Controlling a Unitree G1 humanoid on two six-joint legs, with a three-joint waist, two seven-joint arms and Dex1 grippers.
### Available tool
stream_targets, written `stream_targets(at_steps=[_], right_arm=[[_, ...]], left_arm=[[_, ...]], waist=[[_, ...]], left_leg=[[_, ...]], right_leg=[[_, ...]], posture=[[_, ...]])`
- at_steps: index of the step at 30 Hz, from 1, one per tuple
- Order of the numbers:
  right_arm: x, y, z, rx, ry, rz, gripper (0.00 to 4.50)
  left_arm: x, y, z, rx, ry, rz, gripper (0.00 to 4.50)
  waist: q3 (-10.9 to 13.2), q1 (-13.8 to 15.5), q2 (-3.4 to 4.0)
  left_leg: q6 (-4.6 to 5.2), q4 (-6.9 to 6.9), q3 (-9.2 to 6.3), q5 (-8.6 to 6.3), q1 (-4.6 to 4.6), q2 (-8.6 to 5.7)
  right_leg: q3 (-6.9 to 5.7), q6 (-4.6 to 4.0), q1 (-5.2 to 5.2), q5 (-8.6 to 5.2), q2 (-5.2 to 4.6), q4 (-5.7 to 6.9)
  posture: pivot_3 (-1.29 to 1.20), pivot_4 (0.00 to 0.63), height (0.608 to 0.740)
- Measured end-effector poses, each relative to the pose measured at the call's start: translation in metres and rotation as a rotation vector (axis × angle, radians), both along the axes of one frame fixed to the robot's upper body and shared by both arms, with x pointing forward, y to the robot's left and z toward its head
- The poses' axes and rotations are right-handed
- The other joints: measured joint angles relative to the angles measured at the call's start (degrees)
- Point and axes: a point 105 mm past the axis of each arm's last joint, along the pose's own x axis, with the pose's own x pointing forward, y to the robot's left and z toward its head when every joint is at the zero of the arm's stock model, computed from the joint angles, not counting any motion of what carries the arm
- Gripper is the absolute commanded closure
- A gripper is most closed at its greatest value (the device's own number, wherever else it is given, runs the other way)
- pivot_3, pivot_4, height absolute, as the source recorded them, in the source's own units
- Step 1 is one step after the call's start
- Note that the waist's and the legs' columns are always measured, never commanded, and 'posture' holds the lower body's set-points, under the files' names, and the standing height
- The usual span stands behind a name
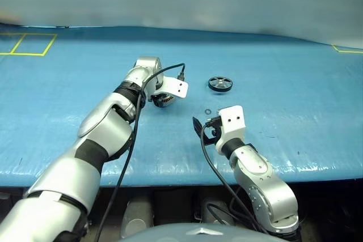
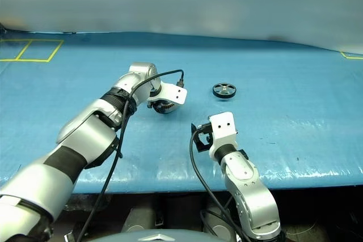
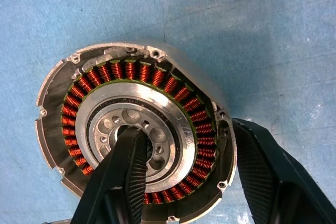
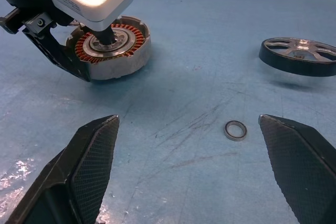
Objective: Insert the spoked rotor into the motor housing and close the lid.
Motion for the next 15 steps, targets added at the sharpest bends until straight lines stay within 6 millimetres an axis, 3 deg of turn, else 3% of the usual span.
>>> stream_targets(at_steps=[8, 15], right_arm=[[0.001, -0.004, -0.001, 0.003, 0.001, -0.021, 0.00], [0.003, 0.000, -0.002, 0.021, -0.002, -0.018, 0.00]], left_arm=[[-0.013, 0.005, 0.000, -0.008, -0.023, -0.182, 2.35], [-0.051, 0.003, -0.007, -0.008, -0.007, -0.372, 2.35]], waist=[[0.0, -0.2, 0.01], [0.0, -0.2, 0.03]], left_leg=[[0.00, -0.12, 0.02, 0.00, -0.02, 0.02], [-0.01, -0.15, 0.06, 0.00, 0.06, 0.03]], right_leg=[[0.02, -0.08, -0.07, 0.03, 0.01, 0.01], [0.04, -0.04, -0.02, -0.02, 0.01, 0.02]], posture=[[0.00, 0.150, 0.740], [0.00, 0.150, 0.740]])
